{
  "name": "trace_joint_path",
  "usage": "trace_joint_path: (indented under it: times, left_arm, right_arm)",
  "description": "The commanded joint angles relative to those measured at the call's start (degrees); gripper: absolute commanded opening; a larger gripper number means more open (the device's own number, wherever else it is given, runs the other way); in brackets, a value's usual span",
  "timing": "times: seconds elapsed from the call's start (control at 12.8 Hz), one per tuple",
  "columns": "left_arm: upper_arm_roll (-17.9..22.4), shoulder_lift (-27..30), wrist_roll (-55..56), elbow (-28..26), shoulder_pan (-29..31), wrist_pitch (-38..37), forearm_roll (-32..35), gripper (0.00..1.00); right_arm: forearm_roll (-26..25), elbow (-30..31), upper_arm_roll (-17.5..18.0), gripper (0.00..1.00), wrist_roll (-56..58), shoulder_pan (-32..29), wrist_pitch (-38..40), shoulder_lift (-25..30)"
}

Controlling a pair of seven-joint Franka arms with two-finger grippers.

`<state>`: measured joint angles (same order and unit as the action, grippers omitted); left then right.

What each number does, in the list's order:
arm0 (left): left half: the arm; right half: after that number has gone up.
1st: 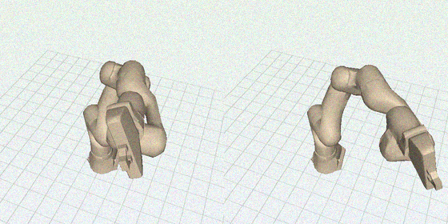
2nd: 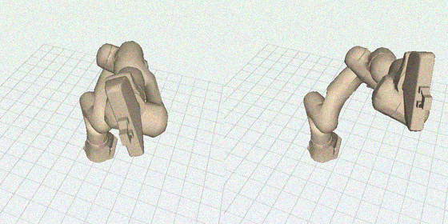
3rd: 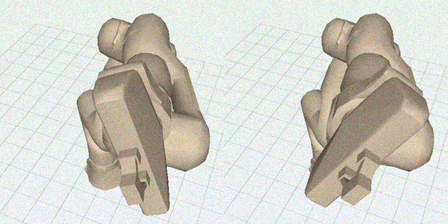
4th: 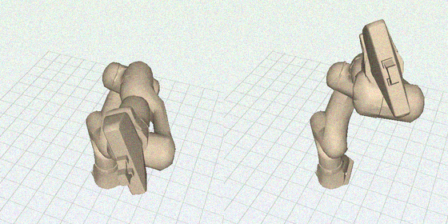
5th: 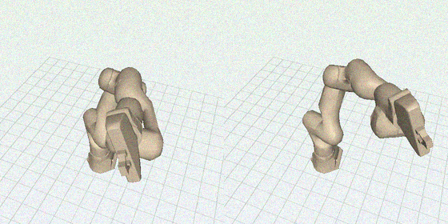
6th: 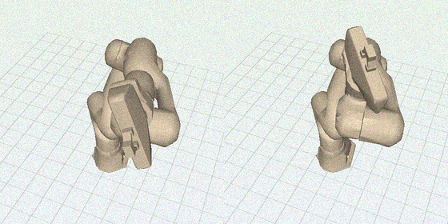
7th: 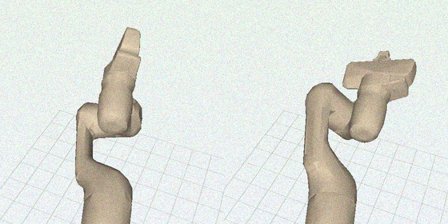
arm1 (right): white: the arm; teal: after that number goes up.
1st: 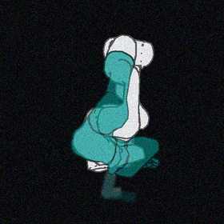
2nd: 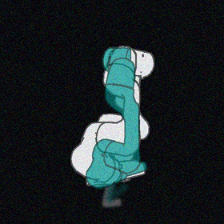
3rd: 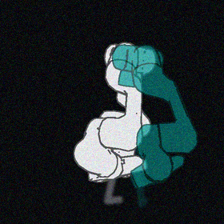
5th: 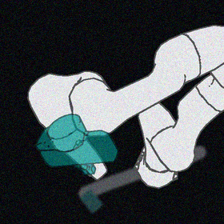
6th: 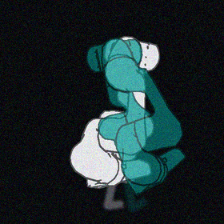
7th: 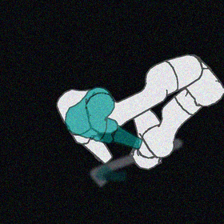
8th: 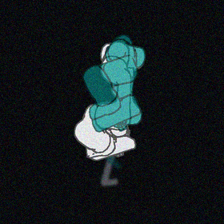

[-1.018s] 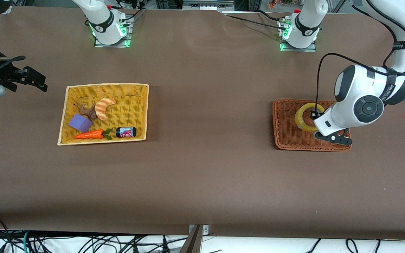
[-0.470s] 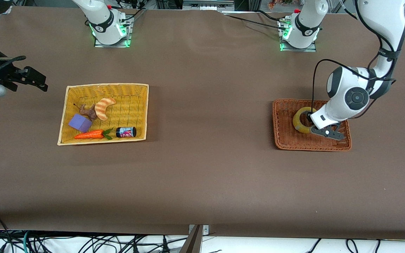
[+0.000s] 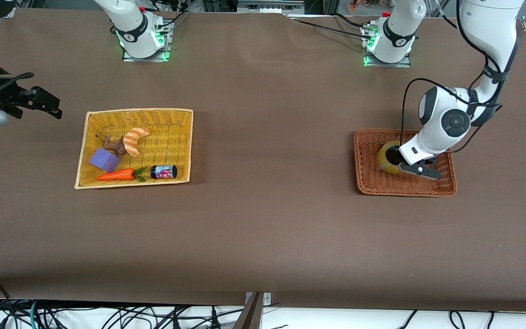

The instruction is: Transfer tape with both arms

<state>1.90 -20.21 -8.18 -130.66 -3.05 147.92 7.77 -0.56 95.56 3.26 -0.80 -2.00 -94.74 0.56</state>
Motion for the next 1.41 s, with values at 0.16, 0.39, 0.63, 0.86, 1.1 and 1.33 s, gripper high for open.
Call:
trace_joint_path:
  times: [0.16, 0.39, 0.63, 0.86, 1.1, 1.33]
  left_arm:
    - [-0.49, 3.85, -0.26, 13.54, -1.16, -22.85, -2.49, 1.0]
    - [-0.4, 3.68, -0.09, 32.87, -1.26, -46.7, -8.47, 1.0]
    - [-0.31, 4.9, -0.17, 44.25, -0.47, -56.59, -8.56, 1.0]
    - [0.04, 8.42, 0.0, 46.45, -0.38, -59.5, -7.69, 1.0]
    - [0.3, 12.44, -0.17, 49.72, -0.2, -64.42, -6.99, 1.0]
    - [-0.66, 16.07, 1.92, 44.72, -1.34, -66.9, -7.86, 1.0]
  right_arm:
    - [-0.23, -1.17, 0.17, 1.0, -0.7, -0.11, 1.31, -0.2]
    - [-0.23, -1.17, 0.08, 1.0, -0.7, -0.19, 1.31, -0.2]
    - [-0.14, -1.17, 0.0, 1.0, -0.7, -0.19, 1.31, -0.21]
    - [0.12, -1.08, 0.0, 1.0, -0.7, -0.19, 1.31, -0.29]
    - [0.21, -1.08, 0.0, 1.0, -0.79, -0.19, 1.31, -0.29]
    - [0.21, -1.16, -0.09, 1.0, -0.7, -0.28, 1.31, -0.29]
